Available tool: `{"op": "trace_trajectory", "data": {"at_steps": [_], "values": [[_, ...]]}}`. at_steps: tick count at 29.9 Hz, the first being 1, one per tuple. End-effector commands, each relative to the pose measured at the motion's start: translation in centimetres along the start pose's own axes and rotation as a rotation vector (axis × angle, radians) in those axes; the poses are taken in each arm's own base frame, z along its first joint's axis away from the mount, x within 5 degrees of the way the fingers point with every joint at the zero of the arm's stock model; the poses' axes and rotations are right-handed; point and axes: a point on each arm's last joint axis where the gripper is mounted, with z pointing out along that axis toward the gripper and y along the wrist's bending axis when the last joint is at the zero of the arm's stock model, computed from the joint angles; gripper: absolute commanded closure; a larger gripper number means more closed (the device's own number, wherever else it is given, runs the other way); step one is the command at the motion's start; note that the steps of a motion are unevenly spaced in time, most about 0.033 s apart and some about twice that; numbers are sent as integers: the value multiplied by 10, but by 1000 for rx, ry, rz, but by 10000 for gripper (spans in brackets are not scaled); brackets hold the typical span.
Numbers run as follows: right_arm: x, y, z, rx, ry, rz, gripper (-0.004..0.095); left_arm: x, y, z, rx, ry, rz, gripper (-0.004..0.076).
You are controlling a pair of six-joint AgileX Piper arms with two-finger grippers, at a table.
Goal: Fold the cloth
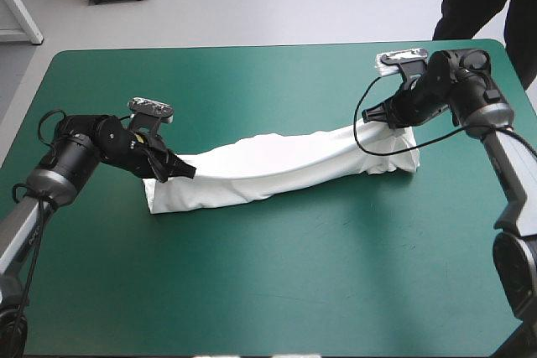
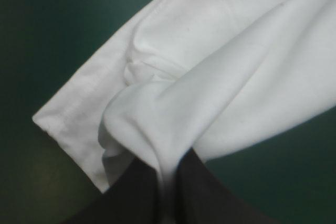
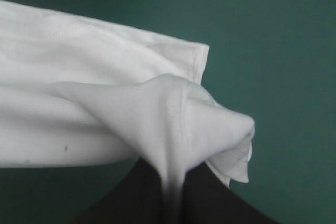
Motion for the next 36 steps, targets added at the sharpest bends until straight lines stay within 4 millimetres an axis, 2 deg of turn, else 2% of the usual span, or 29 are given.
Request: {"op": "trace_trajectory", "data": {"at_steps": [1, 9, 14, 17, 20, 23, 25, 26, 30, 32, 36], "values": [[-21, -2, -15, 13, -108, -5, 925, -16, 1, -8, -40, -126, 22, 696], [-25, -5, 30, 0, -11, 4, 925, -37, 13, 25, -75, -70, 40, 696], [-24, -6, 45, -5, 27, -14, 919, -43, 14, 33, -62, -43, 31, 695], [-23, -6, 48, -44, 34, -18, 829, -44, 14, 31, -65, -46, 34, 687], [-23, -10, 48, -76, 34, -1, 617, -44, 14, 31, -62, -39, 37, 637], [-21, -20, 45, -73, 58, 23, 338, -41, 13, 31, -59, -9, 41, 557], [-18, -27, 40, -68, 73, 58, 243, -38, 14, 31, -61, 28, 49, 505], [-17, -30, 37, -65, 75, 66, 224, -36, 14, 31, -66, 54, 54, 477], [-13, -47, 9, -36, 28, 104, 249, -32, 17, 17, -107, 149, 56, 414], [-11, -51, -10, -25, -7, 113, 256, -33, 16, 3, -116, 130, 60, 408], [-5, -48, -48, -11, -70, 108, 258, -37, 5, -41, -79, -6, 42, 408]]}}
